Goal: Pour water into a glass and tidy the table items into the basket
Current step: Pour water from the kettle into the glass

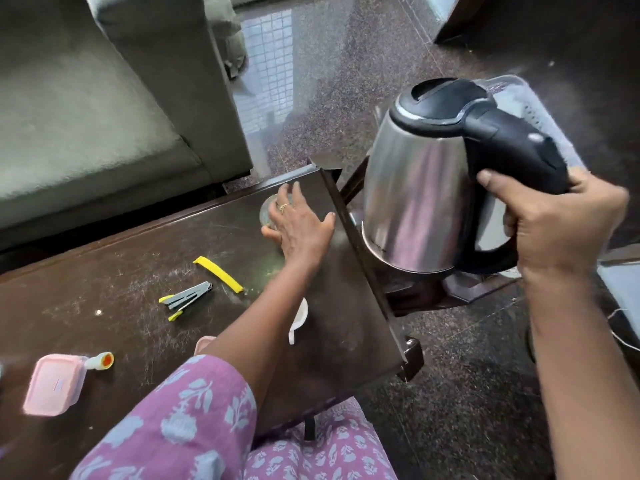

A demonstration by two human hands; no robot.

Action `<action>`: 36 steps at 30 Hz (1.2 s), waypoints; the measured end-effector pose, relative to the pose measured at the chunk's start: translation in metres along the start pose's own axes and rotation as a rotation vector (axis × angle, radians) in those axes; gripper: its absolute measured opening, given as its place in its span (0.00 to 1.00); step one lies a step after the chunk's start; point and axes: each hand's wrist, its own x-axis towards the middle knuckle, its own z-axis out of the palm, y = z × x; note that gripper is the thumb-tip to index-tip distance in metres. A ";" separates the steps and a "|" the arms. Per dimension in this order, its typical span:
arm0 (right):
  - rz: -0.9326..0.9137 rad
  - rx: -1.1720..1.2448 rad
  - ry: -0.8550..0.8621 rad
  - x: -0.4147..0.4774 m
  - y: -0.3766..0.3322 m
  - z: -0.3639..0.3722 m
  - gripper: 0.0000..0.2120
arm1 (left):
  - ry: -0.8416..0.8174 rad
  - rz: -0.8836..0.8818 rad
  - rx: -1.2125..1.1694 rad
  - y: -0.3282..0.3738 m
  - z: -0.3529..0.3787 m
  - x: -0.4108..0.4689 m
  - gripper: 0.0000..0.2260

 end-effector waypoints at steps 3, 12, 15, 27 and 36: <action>0.012 0.048 0.113 0.015 0.005 -0.025 0.19 | -0.037 0.092 -0.021 0.040 0.012 -0.005 0.35; 0.116 0.092 0.421 0.051 0.042 -0.076 0.15 | -0.116 0.389 -0.060 0.137 0.062 -0.018 0.28; 0.156 0.083 0.487 0.062 0.065 -0.089 0.16 | -0.150 0.468 -0.028 0.158 0.078 -0.016 0.28; 0.365 0.152 0.672 0.088 0.131 -0.080 0.24 | -0.130 0.581 0.048 0.167 0.119 -0.004 0.28; 0.369 0.076 0.770 0.091 0.151 -0.070 0.23 | -0.103 0.570 0.036 0.168 0.120 -0.005 0.28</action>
